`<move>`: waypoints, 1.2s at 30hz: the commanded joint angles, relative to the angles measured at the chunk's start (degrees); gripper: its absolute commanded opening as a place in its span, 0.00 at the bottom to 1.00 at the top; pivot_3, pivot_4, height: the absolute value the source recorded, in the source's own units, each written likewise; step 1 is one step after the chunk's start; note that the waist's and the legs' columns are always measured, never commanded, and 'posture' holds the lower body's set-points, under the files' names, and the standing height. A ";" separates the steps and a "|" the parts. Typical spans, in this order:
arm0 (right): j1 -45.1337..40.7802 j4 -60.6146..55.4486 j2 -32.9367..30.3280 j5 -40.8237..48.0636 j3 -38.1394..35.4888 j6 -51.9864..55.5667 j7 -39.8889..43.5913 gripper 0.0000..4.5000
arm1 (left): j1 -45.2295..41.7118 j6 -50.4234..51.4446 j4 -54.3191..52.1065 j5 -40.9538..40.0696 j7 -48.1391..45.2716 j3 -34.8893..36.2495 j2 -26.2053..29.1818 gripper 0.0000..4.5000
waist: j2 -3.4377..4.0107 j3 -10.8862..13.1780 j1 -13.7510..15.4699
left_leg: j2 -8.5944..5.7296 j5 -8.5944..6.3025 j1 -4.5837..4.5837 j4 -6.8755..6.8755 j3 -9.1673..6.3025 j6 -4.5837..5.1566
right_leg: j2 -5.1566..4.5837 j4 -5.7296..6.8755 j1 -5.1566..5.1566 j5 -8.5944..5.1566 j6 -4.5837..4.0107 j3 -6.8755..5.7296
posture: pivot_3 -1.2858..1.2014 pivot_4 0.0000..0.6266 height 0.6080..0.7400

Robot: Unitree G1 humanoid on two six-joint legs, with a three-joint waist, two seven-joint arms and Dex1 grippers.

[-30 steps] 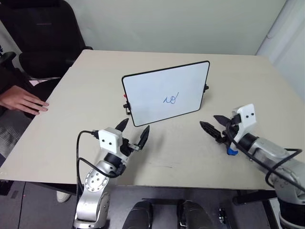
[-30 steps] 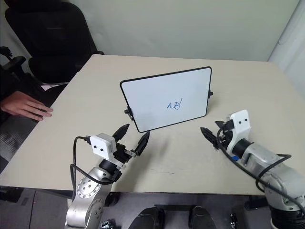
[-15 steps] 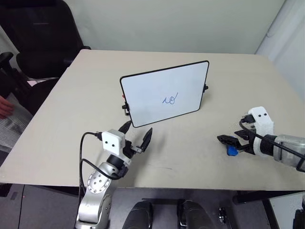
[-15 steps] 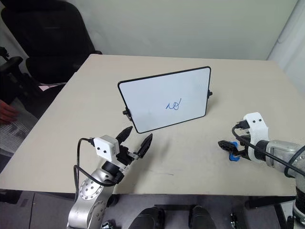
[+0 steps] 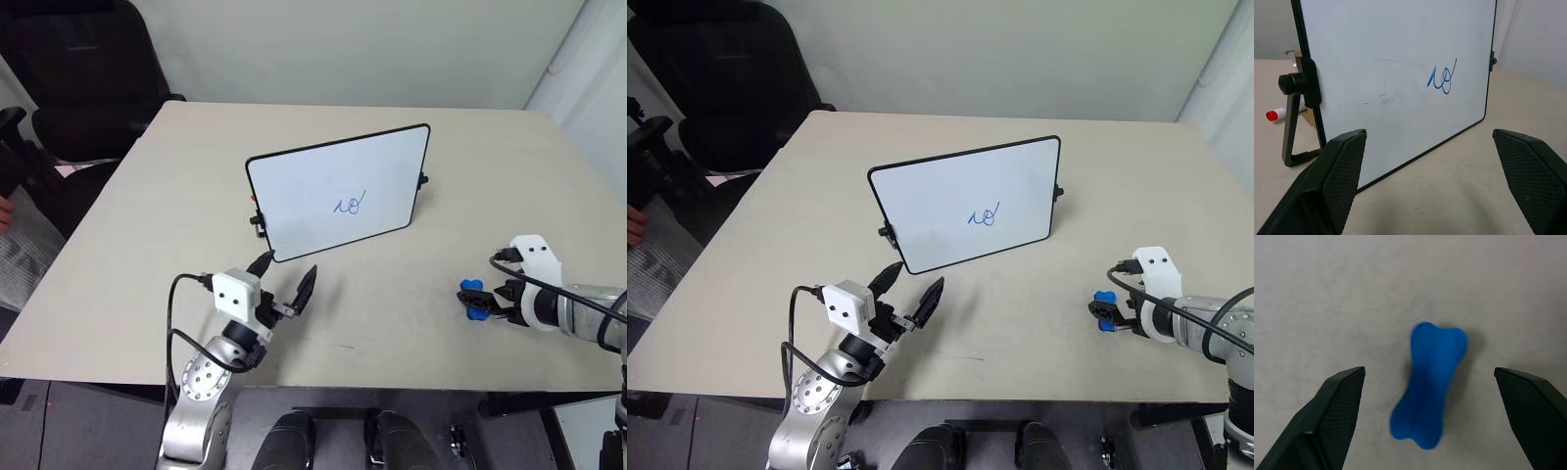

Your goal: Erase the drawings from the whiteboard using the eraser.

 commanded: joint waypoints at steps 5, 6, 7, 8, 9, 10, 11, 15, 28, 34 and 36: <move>0.46 1.06 0.55 -4.86 4.59 -0.94 1.49 1.00 | 1.14 -0.08 -3.99 -0.38 0.25 0.24 0.29 1.00 | -0.01 0.00 -0.01 | 0.00 0.01 0.02 0.04 0.01 0.01 | 0.00 0.08 -0.02 0.01 -0.01 0.03 | 0.52 0.24 0.97; 0.54 1.22 0.48 -5.27 5.11 -1.02 1.83 1.00 | 1.29 -0.04 -4.17 -0.35 0.30 0.26 0.29 1.00 | -0.03 -0.02 -0.01 | 0.00 0.01 0.03 0.05 0.01 0.01 | 0.01 0.09 -0.02 0.00 -0.01 0.03 | 0.52 0.24 0.97; 0.67 1.33 0.42 -5.71 5.59 -1.24 2.15 1.00 | 1.41 0.00 -4.34 -0.32 0.37 0.29 0.28 1.00 | -0.07 -0.04 -0.02 | 0.00 0.01 0.03 0.07 0.00 0.01 | 0.01 0.09 -0.02 0.01 -0.01 0.03 | 0.52 0.24 0.97; 0.84 1.33 0.32 -6.16 5.99 -1.42 2.42 0.96 | 1.57 0.03 -4.51 -0.29 0.42 0.32 0.28 1.00 | -0.10 -0.06 -0.03 | 0.00 0.01 0.04 0.08 0.02 0.02 | 0.01 0.10 -0.01 0.01 -0.02 0.04 | 0.52 0.24 0.97; 0.97 1.30 0.23 -6.59 6.27 -1.65 2.69 0.91 | 1.67 0.06 -4.64 -0.28 0.47 0.35 0.27 1.00 | -0.10 -0.06 -0.03 | 0.00 0.01 0.05 0.11 0.02 0.03 | 0.01 0.11 0.00 0.02 -0.03 0.05 | 0.52 0.24 0.97; 1.13 1.17 0.09 -6.87 6.49 -1.92 3.18 0.86 | 1.83 0.06 -4.76 -0.28 0.51 0.38 0.27 1.00 | -0.10 -0.06 -0.03 | 0.00 0.01 0.04 0.12 0.02 0.06 | 0.01 0.11 0.01 0.03 -0.04 0.06 | 0.52 0.24 0.97; 1.30 0.94 -0.22 -7.06 6.81 -2.26 3.79 0.79 | 1.93 0.09 -4.85 -0.30 0.58 0.43 0.24 1.00 | -0.10 -0.06 -0.03 | 0.00 0.00 0.04 0.12 0.01 0.11 | 0.01 0.12 0.01 0.03 -0.05 0.08 | 0.52 0.24 0.97; 1.55 0.24 -0.66 -7.44 7.07 -2.36 5.53 0.47 | 2.29 0.12 -5.09 -0.43 0.67 0.60 0.22 1.00 | -0.10 -0.06 -0.03 | 0.00 -0.11 0.06 0.11 -0.01 0.30 | 0.04 0.22 0.00 0.04 -0.06 0.09 | 0.52 0.24 0.97; -0.68 -7.51 0.77 -4.78 5.26 -6.43 12.49 0.06 | 1.28 -0.26 -3.58 -0.16 0.68 1.00 0.24 1.00 | -0.09 -0.05 -0.14 | 0.08 0.04 0.05 0.10 0.01 0.02 | 0.17 0.22 -0.02 0.02 -0.05 0.09 | 0.52 0.24 0.97; -6.78 -6.77 5.19 -9.16 10.36 -17.39 10.96 0.06 | 0.34 -0.58 -2.32 0.01 0.47 1.42 0.28 1.00 | -0.09 -0.05 -0.25 | 0.07 0.06 0.06 0.11 0.02 0.06 | 0.16 0.22 -0.03 0.03 -0.06 0.15 | 0.52 0.24 0.97; -8.91 -4.95 7.65 -12.14 13.36 -22.82 10.42 0.06 | -0.01 -0.68 -1.94 0.08 0.35 1.62 0.32 1.00 | -0.09 -0.05 -0.31 | 0.08 0.05 0.08 0.10 0.00 0.08 | 0.17 0.27 -0.07 0.04 -0.07 0.15 | 0.52 0.24 0.97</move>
